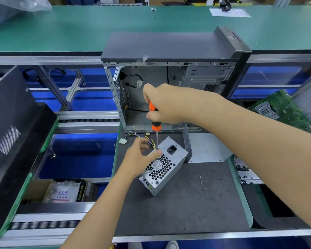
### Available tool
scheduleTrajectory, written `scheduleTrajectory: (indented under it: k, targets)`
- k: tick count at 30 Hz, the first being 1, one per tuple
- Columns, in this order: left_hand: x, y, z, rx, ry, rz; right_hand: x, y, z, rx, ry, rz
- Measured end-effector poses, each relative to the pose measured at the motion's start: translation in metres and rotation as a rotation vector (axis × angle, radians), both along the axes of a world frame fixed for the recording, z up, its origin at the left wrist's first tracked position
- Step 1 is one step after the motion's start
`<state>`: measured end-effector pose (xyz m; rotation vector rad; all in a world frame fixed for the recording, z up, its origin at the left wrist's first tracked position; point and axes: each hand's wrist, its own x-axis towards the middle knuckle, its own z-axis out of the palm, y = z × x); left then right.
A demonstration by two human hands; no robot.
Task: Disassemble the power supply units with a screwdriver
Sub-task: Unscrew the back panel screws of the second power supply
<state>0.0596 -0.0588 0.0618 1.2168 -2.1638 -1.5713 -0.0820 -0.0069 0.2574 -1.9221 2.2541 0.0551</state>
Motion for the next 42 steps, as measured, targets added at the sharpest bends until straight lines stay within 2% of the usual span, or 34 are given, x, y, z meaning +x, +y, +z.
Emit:
scheduleTrajectory:
  k: [2,6,10,15,19,26,31,35,37,39,42]
  targets:
    - [0.009,0.003,-0.008,0.100,-0.080,-0.057,0.001,-0.001,0.004,0.060,-0.034,0.032]
    - [0.009,0.008,-0.013,0.230,0.003,-0.063,0.004,0.001,0.015,0.190,-0.169,0.057]
    - [0.008,0.010,-0.013,0.321,0.072,-0.062,0.009,0.001,0.015,0.130,-0.162,0.043]
    - [0.007,0.011,-0.011,0.397,0.111,-0.059,0.012,-0.004,0.010,0.017,0.272,-0.111]
    - [0.008,0.011,-0.012,0.428,0.130,-0.071,0.008,0.000,0.012,0.005,0.403,-0.145]
    - [0.007,0.010,-0.012,0.441,0.130,-0.074,0.009,0.001,0.009,0.036,0.194,-0.034]
    - [0.007,0.010,-0.014,0.458,0.147,-0.073,0.013,0.002,0.015,0.150,0.070,0.051]
    - [0.007,0.010,-0.015,0.468,0.155,-0.060,0.016,0.004,0.022,0.252,-0.075,0.079]
    - [0.007,0.010,-0.016,0.459,0.161,-0.061,0.018,0.004,0.018,0.225,-0.110,0.061]
    - [0.007,0.009,-0.017,0.456,0.161,-0.066,0.018,0.002,0.011,0.150,-0.007,-0.024]
    - [0.008,0.010,-0.018,0.457,0.162,-0.071,0.019,0.001,0.012,0.068,0.374,-0.145]
